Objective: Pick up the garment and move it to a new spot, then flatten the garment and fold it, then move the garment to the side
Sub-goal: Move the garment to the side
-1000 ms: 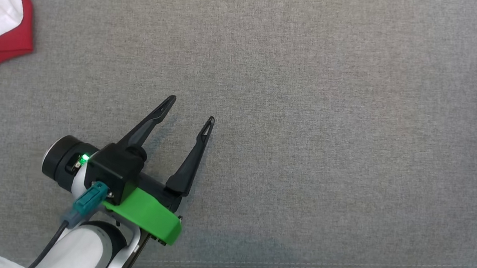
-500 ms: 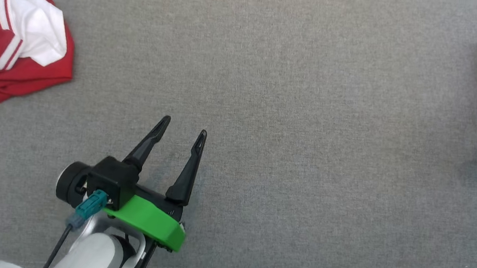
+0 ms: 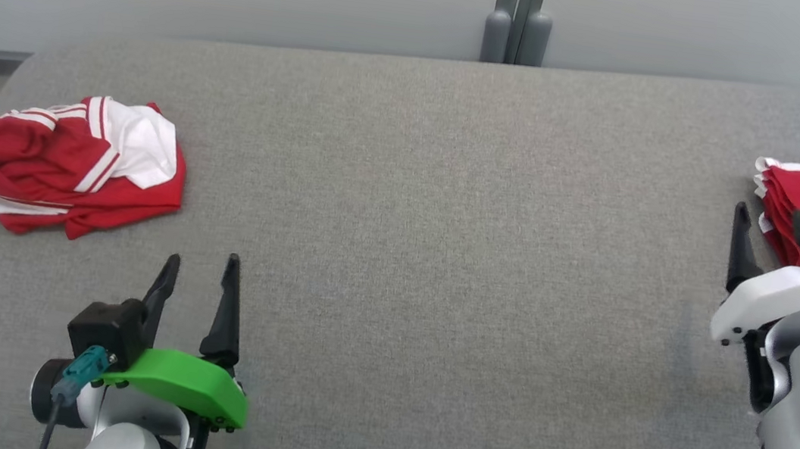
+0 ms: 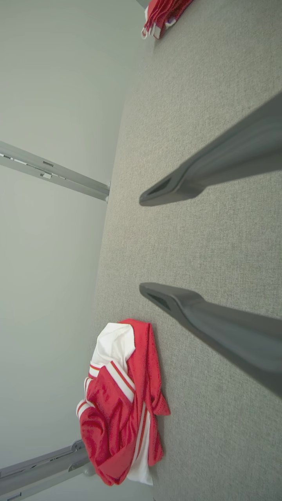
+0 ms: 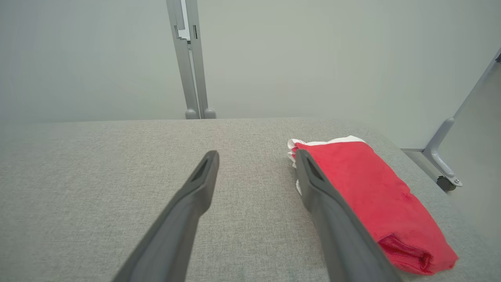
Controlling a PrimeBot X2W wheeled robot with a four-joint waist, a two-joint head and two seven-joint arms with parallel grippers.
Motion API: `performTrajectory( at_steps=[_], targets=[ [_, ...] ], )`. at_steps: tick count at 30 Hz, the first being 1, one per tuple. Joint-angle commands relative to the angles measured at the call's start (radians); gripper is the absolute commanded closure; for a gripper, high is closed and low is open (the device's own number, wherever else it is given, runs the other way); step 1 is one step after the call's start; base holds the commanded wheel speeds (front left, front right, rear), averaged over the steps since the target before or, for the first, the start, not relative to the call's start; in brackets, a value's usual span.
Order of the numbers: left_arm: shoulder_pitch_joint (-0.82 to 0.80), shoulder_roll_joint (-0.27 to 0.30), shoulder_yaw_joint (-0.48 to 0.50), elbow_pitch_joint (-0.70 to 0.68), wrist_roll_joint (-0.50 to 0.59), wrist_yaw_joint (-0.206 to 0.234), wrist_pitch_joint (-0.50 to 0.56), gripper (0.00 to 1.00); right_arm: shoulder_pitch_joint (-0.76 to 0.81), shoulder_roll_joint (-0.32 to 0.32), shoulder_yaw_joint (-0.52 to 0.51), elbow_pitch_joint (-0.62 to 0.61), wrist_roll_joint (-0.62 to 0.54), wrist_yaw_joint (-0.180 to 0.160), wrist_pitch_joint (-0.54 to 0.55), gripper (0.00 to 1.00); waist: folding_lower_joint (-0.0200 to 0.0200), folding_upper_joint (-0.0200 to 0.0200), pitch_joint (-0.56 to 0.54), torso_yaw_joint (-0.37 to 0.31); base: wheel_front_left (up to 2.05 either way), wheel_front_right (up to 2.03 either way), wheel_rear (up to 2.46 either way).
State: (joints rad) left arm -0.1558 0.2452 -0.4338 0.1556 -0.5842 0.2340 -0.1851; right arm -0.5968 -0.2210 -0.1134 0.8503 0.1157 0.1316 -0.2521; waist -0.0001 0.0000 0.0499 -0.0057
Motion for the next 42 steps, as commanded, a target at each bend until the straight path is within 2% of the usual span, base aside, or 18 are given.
performTrajectory(
  at_steps=[1,5,9,16,21,27,42],
  targets=[
    [0.015,-0.001,0.006,0.002,-0.014,0.001,-0.006,0.0,0.023,0.008,0.001,-0.012,0.02,-0.002,0.0,0.0,0.0001,0.0,-0.072,0.014,0.0,0.0,0.0],
    [0.03,0.002,0.037,0.034,-0.03,0.023,-0.011,0.0,0.099,0.056,0.021,-0.106,0.123,-0.002,0.004,0.0,0.0001,0.0,-0.1,0.022,0.0,0.0,0.0],
    [0.036,0.026,0.051,0.061,-0.027,0.025,-0.019,0.0,0.181,0.098,0.045,-0.204,0.207,-0.002,0.021,0.0,0.0001,0.0,-0.116,0.029,0.0,0.0,0.0],
    [0.071,0.072,0.066,0.092,-0.011,-0.007,-0.052,0.0,0.325,0.15,0.091,-0.344,0.278,-0.002,0.044,0.0,0.0001,0.0,-0.136,0.04,0.0,0.0,0.0],
    [0.114,0.098,0.074,0.092,0.012,-0.024,-0.072,0.0,0.421,0.166,0.124,-0.419,0.285,-0.002,0.063,0.0,0.0001,0.0,-0.149,0.05,0.0,0.0,0.0],
    [0.17,0.112,0.09,0.085,0.024,-0.051,-0.08,0.0,0.515,0.168,0.14,-0.485,0.225,-0.002,0.096,0.0,0.0001,0.0,-0.155,0.051,0.0,0.0,0.0],
    [0.247,0.093,0.13,0.07,0.038,-0.067,-0.08,0.0,0.599,0.17,0.143,-0.529,0.21,-0.002,0.14,0.0,0.0001,0.0,-0.159,0.043,0.0,0.0,0.0]
  ],
)
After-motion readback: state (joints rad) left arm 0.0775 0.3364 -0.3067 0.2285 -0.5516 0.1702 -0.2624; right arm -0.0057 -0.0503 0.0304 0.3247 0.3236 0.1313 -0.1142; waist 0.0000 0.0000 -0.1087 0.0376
